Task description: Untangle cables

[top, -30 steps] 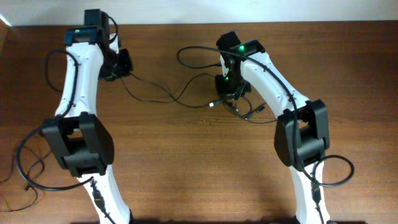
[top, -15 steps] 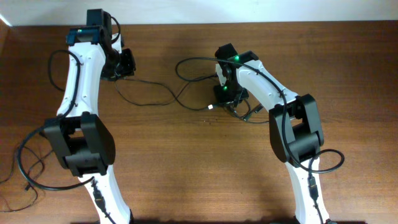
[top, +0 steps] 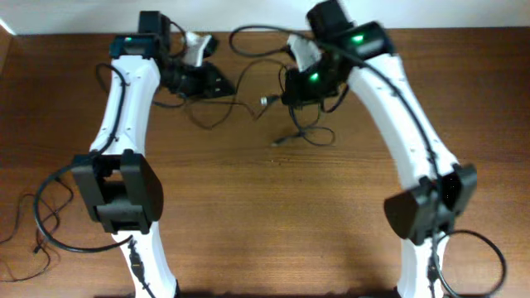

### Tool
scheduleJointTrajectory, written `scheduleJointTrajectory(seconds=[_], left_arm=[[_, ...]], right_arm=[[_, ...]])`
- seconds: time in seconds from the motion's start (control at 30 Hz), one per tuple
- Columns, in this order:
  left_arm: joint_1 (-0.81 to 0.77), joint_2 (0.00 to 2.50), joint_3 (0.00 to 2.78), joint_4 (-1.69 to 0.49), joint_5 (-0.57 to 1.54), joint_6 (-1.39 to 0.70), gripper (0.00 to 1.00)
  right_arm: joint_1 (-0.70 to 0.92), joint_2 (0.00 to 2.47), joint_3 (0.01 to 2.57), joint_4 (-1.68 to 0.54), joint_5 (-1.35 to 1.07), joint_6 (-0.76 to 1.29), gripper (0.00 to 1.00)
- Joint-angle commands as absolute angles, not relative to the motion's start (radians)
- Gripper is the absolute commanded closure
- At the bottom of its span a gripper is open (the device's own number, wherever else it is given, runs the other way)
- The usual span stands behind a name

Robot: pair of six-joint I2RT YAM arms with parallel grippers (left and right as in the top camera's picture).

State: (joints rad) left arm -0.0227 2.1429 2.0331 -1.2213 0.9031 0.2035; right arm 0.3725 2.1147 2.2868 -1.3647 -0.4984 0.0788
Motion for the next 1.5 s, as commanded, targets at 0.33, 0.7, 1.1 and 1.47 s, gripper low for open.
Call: scheduleJointTrajectory(seconds=[0.33,0.7,1.1,1.47], left_arm=[[-0.131,2.145,2.045,-1.066,1.489,0.353,0.39],[-0.175,2.145,2.045,-0.919,1.093,0.134,0.87],[-0.174,2.145,2.045,-0.935,0.979,0.116,1.00],[-0.048,2.028,2.067,-1.012,0.979,0.117,1.00]], right_arm=[[0.346,2.100,2.293,-1.382,-0.704,0.030,0.96],[0.345,2.097,2.293,-1.373,-0.783,0.029,0.96],[0.141,1.958,2.293,-1.408,-0.812,0.030,0.96],[0.031,1.953,2.293,-1.605,0.091,0.412,0.96]])
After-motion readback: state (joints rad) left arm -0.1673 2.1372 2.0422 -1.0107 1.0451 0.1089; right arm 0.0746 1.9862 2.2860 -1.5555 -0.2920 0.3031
